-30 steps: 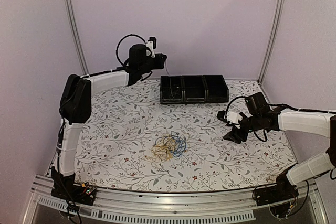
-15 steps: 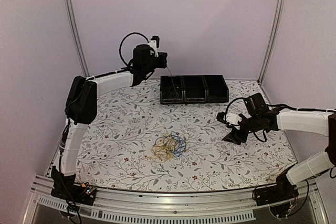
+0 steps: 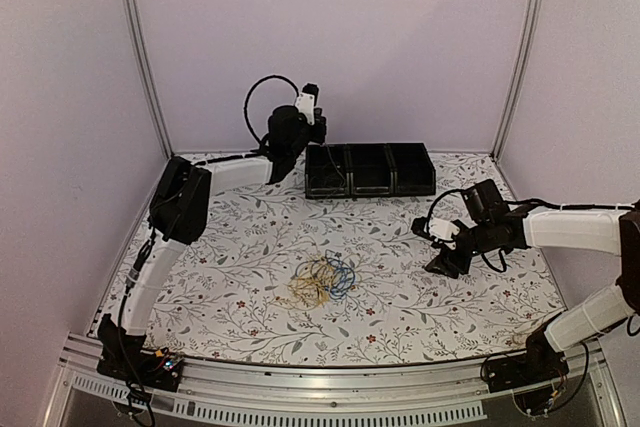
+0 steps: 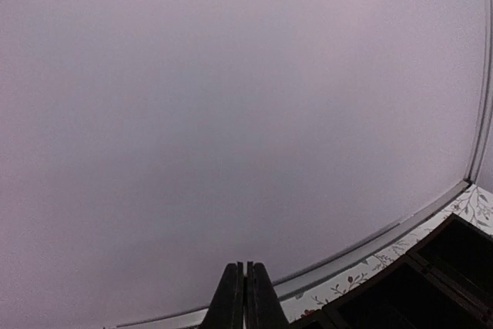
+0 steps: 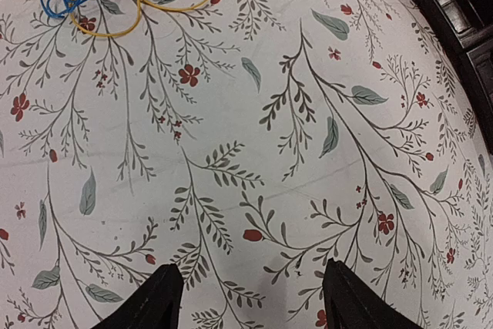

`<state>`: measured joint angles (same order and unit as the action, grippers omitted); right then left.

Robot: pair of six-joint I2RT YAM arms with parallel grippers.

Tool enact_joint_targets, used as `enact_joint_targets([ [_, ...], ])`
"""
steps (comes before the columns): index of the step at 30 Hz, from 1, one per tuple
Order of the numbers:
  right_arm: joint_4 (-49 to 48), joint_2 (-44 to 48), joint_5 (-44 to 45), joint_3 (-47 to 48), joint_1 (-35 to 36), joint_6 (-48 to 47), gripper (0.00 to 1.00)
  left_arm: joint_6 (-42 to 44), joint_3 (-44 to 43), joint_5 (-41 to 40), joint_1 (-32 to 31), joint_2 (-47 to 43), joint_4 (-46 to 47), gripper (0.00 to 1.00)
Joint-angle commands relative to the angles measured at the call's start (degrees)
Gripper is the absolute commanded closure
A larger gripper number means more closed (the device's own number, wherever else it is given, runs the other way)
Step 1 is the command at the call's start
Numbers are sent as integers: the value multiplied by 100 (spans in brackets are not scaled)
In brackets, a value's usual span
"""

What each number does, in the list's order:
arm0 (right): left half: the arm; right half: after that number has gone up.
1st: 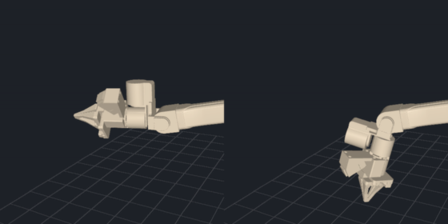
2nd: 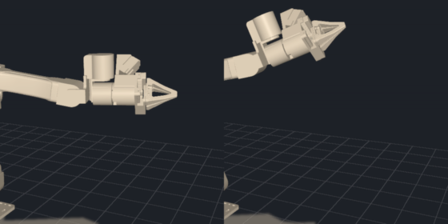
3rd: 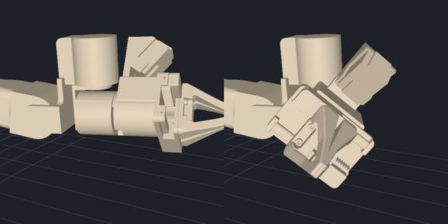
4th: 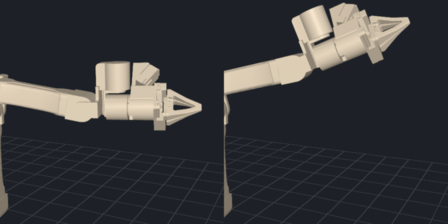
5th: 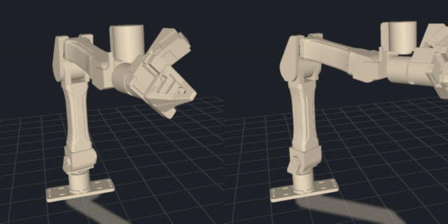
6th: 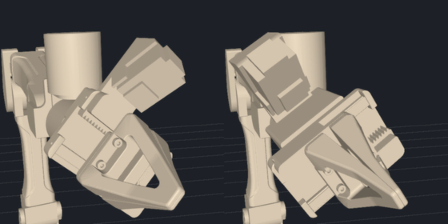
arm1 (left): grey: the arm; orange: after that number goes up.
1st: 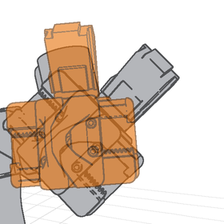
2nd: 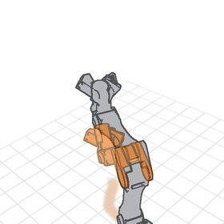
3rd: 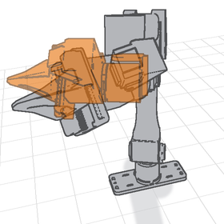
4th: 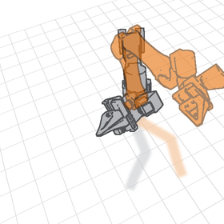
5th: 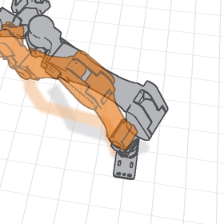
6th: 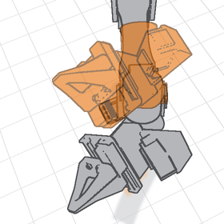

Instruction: Untangle the cables

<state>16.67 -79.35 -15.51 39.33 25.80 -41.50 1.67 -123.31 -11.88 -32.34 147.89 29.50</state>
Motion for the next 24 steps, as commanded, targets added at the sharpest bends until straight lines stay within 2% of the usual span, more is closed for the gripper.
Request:
enact_joint_targets([
  [1, 56, -86, 37, 83, -22, -52, 34, 493, 420, -131, -210, 164, 187, 100],
  [5, 65, -100, 40, 83, -20, -60, 34, 405, 813, 45, -238, -32, 120, 100],
  [9, 74, -72, 30, 83, -23, -60, 34, 179, 1024, 612, -234, -288, -498, 100],
  [14, 95, -46, -9, 92, -15, -77, 34, -130, 471, 1020, -214, -325, -2209, 100],
  [21, 150, -106, 31, 119, 67, -87, 34, -148, -51, 1274, -156, -200, -3342, 100],
  [22, 147, -107, 31, 119, 70, -87, 34, -149, -65, 1276, -143, -209, -3388, 97],
  [24, 161, -78, 31, 110, 68, -82, 34, -348, -59, 1282, -118, -298, -3422, 81],
])
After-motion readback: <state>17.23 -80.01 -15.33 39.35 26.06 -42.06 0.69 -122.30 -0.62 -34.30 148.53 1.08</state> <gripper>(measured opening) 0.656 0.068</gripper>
